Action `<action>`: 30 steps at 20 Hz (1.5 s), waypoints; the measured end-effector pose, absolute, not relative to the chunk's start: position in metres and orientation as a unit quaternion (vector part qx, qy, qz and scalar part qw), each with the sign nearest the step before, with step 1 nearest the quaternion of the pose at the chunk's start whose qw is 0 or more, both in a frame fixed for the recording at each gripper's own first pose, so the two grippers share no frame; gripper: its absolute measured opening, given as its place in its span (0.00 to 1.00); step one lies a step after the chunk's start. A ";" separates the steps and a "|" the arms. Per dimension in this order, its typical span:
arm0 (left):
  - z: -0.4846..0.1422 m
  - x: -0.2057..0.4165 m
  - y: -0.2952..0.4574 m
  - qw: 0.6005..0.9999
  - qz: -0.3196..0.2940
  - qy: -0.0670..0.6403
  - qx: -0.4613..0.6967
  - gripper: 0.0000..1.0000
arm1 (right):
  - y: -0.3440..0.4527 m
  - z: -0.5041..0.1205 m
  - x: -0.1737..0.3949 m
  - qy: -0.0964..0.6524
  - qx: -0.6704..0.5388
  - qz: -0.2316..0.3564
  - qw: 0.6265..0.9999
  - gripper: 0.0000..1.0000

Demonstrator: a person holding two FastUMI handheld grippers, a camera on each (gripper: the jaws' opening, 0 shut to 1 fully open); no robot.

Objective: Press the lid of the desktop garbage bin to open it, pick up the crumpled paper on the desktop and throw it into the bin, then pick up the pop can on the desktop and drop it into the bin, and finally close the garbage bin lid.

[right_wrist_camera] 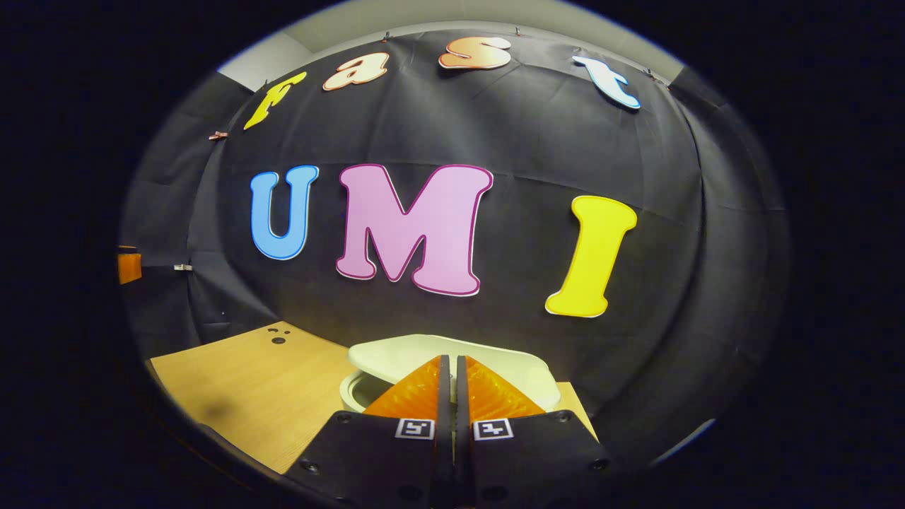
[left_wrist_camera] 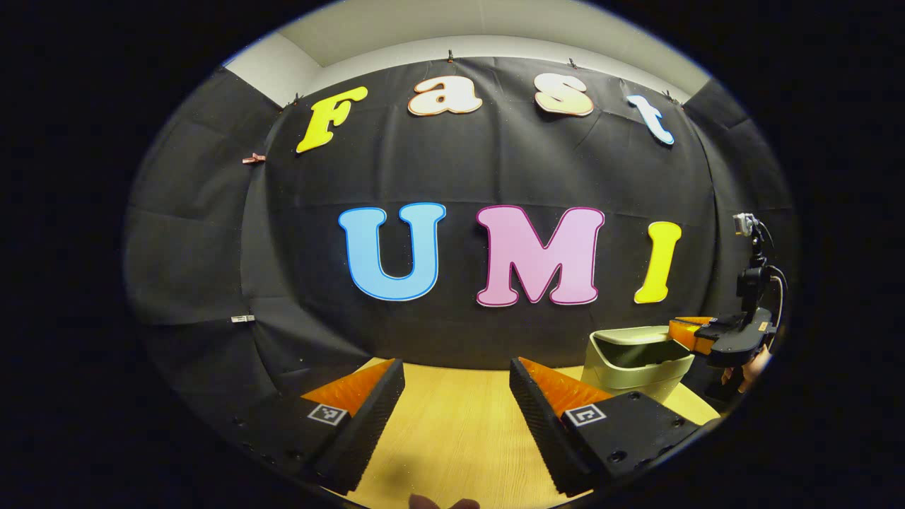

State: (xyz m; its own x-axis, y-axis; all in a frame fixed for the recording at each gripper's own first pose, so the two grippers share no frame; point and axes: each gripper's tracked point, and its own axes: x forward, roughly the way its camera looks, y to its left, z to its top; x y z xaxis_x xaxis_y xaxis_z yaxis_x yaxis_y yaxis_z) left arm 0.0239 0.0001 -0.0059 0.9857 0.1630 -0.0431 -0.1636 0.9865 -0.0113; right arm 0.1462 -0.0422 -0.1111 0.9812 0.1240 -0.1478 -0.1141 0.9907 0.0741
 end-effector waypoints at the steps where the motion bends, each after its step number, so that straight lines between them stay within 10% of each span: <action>1: -0.006 0.023 0.000 0.996 0.081 0.021 -0.007 0.96 | -0.043 -0.108 0.144 0.073 0.031 0.059 0.995 0.05; 13: -0.022 0.017 -0.013 0.999 0.040 0.032 -0.013 0.96 | -0.038 -0.087 0.117 0.056 0.031 0.072 0.995 0.05; 22: -0.105 0.004 -0.026 0.993 -0.022 0.106 -0.042 0.96 | -0.009 -0.092 0.071 0.076 0.045 0.120 0.989 0.53; 30: -0.237 -0.031 -0.044 0.969 -0.071 0.236 -0.020 0.92 | -0.012 -0.106 0.049 0.099 0.035 0.124 0.987 0.63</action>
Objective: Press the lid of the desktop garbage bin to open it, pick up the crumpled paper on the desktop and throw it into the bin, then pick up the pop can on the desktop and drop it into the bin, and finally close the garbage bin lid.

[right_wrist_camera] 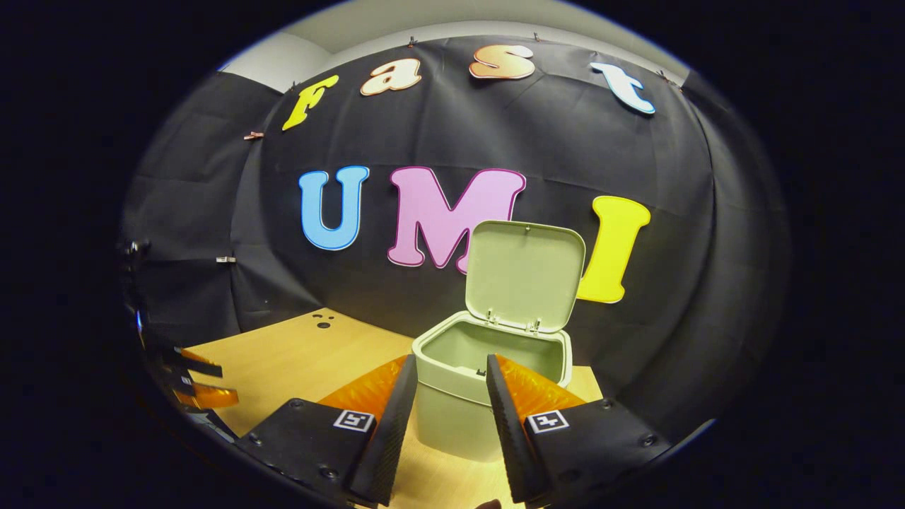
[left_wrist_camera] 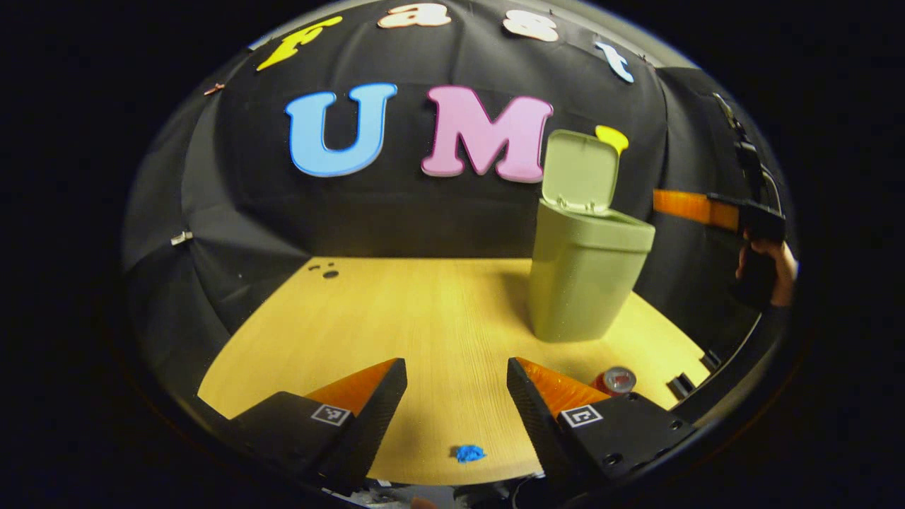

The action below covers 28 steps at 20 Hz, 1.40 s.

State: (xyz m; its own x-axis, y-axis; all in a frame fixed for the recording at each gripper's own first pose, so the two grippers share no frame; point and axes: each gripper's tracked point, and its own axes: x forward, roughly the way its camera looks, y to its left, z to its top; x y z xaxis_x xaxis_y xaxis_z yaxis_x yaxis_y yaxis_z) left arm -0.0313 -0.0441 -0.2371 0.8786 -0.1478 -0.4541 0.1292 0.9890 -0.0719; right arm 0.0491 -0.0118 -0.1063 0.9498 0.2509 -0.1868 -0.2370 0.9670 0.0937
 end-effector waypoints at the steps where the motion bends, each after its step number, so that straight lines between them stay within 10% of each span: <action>1: -0.252 -0.036 -0.047 0.965 -0.076 0.253 -0.012 0.92 | -0.013 -0.106 0.048 0.100 0.035 0.122 0.987 0.62; 25: -0.410 -0.067 -0.060 0.899 -0.082 0.431 0.005 0.58 | -0.026 -0.122 0.019 0.131 0.039 0.108 0.985 0.64; 28: -0.407 -0.064 -0.062 0.900 -0.091 0.426 -0.003 0.39 | -0.024 -0.123 0.018 0.133 0.038 0.108 0.984 0.64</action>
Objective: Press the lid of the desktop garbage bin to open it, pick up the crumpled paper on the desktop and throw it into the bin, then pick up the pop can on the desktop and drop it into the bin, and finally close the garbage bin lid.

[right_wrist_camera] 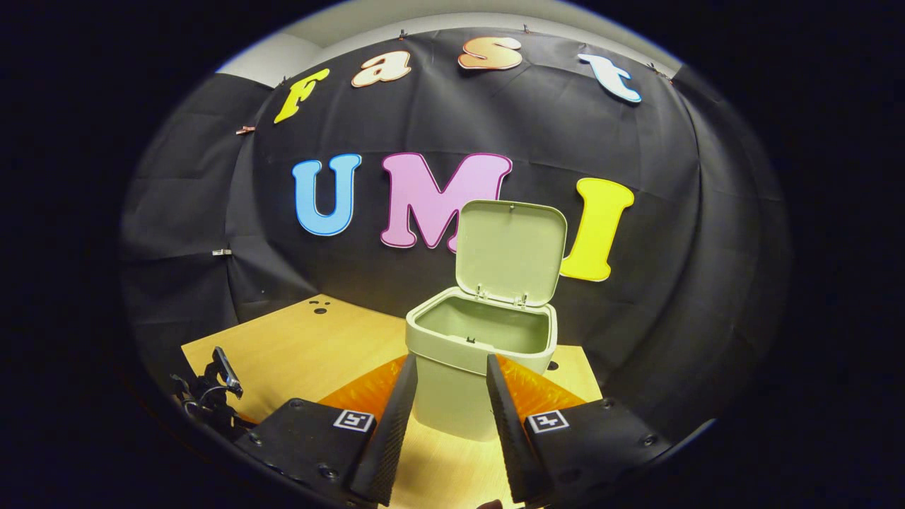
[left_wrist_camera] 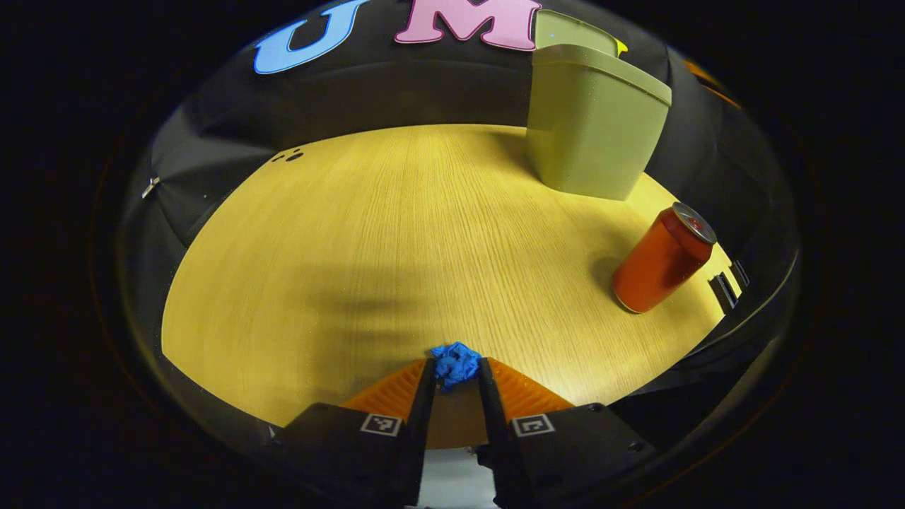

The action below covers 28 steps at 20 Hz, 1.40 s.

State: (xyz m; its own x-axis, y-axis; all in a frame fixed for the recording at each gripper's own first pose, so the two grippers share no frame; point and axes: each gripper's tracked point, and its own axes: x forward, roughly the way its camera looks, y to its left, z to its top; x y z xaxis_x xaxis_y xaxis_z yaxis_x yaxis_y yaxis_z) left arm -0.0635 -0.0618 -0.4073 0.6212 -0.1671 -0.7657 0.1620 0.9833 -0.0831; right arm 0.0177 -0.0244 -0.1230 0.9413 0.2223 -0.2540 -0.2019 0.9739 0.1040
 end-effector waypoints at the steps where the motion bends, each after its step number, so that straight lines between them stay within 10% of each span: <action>1: -0.405 -0.063 -0.063 0.901 -0.096 0.422 -0.007 0.38 | -0.024 -0.122 0.018 0.133 0.038 0.108 0.985 0.64; 28: -0.097 0.077 -0.083 0.986 -0.099 0.129 -0.026 0.39 | -0.004 -0.145 0.008 0.155 0.040 0.135 0.978 0.67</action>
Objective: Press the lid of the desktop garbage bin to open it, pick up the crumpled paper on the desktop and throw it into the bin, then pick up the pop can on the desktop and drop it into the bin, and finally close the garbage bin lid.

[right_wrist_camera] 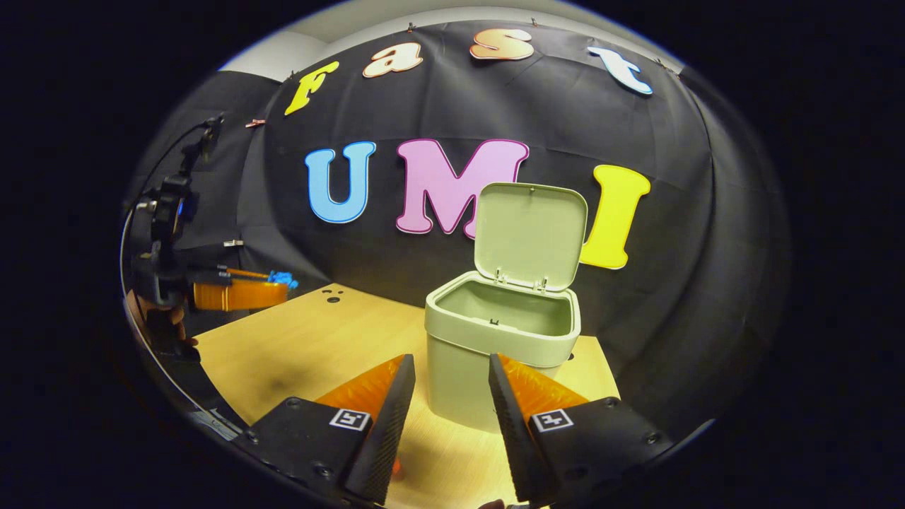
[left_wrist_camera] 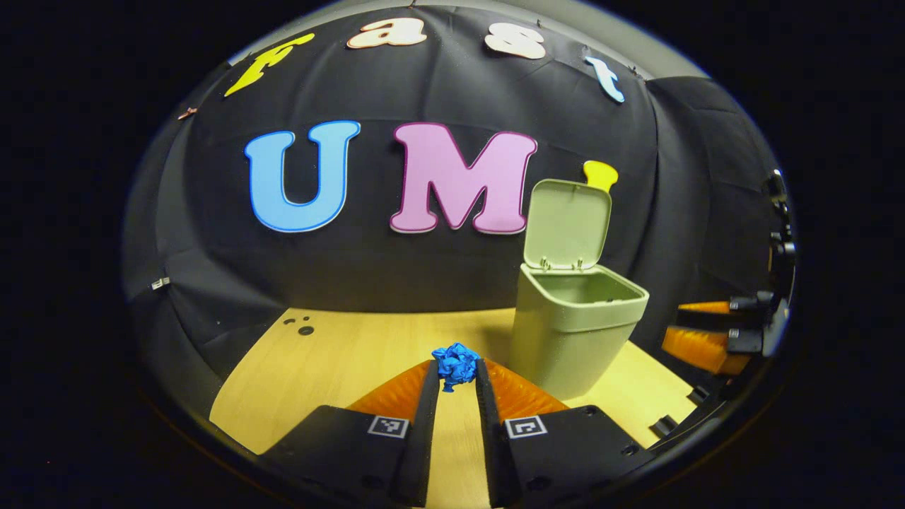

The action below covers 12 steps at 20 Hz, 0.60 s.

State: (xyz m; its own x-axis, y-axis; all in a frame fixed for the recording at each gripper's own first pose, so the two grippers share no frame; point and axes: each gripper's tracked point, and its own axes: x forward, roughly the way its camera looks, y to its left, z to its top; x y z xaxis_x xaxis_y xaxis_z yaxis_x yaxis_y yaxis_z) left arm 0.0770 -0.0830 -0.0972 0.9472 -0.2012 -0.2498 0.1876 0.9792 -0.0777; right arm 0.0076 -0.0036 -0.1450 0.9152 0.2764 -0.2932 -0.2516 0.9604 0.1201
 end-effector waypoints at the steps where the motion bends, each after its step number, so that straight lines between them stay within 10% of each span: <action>1: -0.088 0.082 -0.087 0.987 -0.104 0.122 -0.029 0.39 | -0.004 -0.146 0.005 0.158 0.041 0.135 0.977 0.68; 12: -0.045 0.150 -0.168 0.978 -0.194 0.077 -0.028 0.31 | -0.019 -0.153 -0.019 0.174 0.048 0.124 0.976 0.69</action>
